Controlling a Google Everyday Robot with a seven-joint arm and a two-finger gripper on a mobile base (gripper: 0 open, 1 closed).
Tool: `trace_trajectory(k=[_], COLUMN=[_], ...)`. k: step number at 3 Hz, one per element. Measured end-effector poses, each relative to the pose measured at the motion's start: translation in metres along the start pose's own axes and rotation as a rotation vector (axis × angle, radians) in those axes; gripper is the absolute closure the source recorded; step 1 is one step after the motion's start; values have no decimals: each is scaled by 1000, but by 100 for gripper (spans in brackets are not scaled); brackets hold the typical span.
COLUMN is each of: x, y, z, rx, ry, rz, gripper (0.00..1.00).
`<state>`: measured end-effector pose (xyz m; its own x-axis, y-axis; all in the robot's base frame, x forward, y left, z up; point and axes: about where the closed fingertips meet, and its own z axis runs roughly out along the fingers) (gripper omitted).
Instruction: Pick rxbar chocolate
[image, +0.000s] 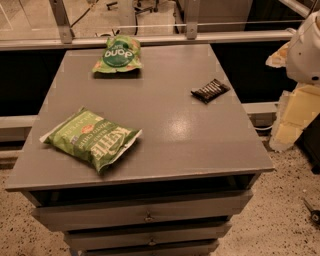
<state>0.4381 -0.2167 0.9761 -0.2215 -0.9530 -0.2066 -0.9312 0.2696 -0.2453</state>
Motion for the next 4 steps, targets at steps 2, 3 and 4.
trace_trajectory(k=[2,3,4], x=[-1,1,0], y=[-20,-70,-125], z=[20,59,97], rx=[18,57,76], ry=[-22,-49,-104], rz=[-17,-44,-35], gripper=[0,0,0])
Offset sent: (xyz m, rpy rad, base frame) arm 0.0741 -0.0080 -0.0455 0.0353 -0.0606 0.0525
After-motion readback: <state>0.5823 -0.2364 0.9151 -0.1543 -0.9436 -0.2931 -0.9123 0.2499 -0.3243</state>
